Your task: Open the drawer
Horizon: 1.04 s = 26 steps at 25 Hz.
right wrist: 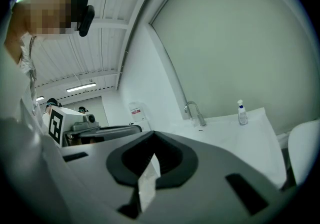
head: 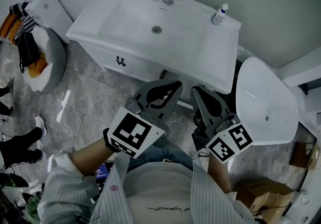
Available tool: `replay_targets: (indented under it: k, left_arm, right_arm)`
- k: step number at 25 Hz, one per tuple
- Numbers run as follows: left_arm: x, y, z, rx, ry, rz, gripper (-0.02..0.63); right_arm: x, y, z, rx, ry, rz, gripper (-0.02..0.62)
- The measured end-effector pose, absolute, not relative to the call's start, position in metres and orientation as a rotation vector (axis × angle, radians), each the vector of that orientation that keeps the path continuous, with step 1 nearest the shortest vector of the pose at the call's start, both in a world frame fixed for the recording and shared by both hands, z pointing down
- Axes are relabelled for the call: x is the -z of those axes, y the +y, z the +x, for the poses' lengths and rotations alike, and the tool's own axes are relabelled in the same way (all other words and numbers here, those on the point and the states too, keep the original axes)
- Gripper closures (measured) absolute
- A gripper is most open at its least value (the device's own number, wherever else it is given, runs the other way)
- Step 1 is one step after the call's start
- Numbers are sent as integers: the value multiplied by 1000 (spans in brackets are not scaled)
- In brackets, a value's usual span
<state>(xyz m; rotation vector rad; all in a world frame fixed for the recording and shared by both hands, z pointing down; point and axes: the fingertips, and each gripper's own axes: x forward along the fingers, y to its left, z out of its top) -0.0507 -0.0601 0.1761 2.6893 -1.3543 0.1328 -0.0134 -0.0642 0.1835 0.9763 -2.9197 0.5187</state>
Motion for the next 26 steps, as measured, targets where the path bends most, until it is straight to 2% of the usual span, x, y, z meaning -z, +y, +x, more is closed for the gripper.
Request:
replay_targets:
  k: [26]
  left_arm:
    - [-201, -48, -49, -215, -1298, 2650, 589]
  right_arm:
    - [-196, -57, -6, -535, -2885, 963, 588]
